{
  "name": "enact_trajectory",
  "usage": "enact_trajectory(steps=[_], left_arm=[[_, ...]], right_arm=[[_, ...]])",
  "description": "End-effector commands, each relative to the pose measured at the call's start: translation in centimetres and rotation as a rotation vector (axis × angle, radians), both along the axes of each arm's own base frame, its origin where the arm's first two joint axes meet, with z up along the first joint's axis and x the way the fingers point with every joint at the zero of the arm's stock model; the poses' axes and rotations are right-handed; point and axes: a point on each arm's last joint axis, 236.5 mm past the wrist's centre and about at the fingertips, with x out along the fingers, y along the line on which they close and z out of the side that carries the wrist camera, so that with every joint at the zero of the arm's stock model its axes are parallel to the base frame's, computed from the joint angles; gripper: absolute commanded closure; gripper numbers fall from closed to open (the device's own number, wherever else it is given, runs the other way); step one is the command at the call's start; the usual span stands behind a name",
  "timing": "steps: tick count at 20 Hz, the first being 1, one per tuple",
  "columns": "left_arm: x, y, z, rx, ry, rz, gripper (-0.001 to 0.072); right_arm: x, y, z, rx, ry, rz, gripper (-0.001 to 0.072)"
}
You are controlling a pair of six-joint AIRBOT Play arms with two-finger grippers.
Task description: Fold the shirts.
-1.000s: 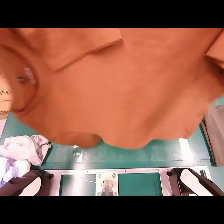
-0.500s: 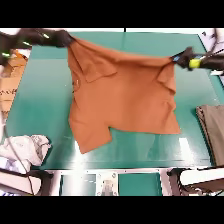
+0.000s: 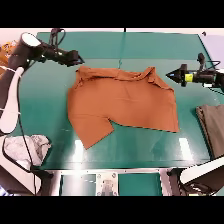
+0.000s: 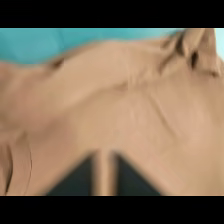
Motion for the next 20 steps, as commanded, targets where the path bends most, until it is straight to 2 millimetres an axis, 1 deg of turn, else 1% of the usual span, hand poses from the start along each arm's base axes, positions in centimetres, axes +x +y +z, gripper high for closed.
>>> enact_trajectory(steps=[1,3,5,6,8,10,11,12,13,15,16,17,18,19,20], left_arm=[[-3.3,2.9,0.4,-0.013,0.173,-0.034,0.0682],[-5.7,4.6,-0.6,0.039,0.278,-0.05,0.0682],[-8.6,6.5,-1.8,0.152,0.377,-0.055,0.0683],[-9.8,7.0,-1.9,0.177,0.391,-0.048,0.0683],[-12.2,7.5,-1.9,0.206,0.383,-0.036,0.0683],[-15.5,7.8,-2.6,0.196,0.386,0.002,0.0682],[-17.1,8.1,-3.3,0.189,0.39,0.036,0.0683],[-18.7,8.7,-4.2,0.181,0.397,0.083,0.0682],[-19.7,9.3,-5.2,0.177,0.392,0.134,0.0683],[-20.6,11.0,-8.1,0.165,0.395,0.258,0.0681],[-20.5,11.7,-9.6,0.16,0.41,0.311,0.0681],[-19.9,12.6,-10.9,0.155,0.405,0.383,0.0678],[-19.0,13.3,-11.6,0.157,0.372,0.439,0.0455],[-18.0,13.7,-12.2,0.148,0.351,0.477,0.02],[-17.5,13.6,-13.0,0.133,0.364,0.491,0.0186]], right_arm=[[-6.1,1.0,0.5,0.123,0.164,0.144,0.0697],[-8.8,2.4,-0.9,0.118,0.26,0.156,0.0698],[-12.0,4.0,-1.4,0.137,0.317,0.167,0.0697],[-13.4,4.6,-1.5,0.139,0.32,0.158,0.0697],[-15.7,4.9,-1.3,0.101,0.282,0.093,0.0697],[-18.5,5.2,-0.5,0.055,0.224,0.032,0.0695],[-20.1,5.6,0.0,0.025,0.187,-0.005,0.0654],[-21.4,6.1,0.4,-0.013,0.145,-0.045,0.0635],[-22.1,6.0,0.4,-0.071,0.091,-0.099,0.0635],[-22.2,4.8,0.5,-0.211,-0.051,-0.231,0.0635],[-22.2,4.2,0.9,-0.25,-0.105,-0.283,0.0635],[-22.2,4.0,1.4,-0.27,-0.143,-0.315,0.0635],[-22.3,4.1,1.9,-0.274,-0.174,-0.329,0.0623],[-22.3,4.1,2.3,-0.279,-0.188,-0.332,0.057],[-22.3,4.3,2.6,-0.268,-0.195,-0.332,0.0424]])
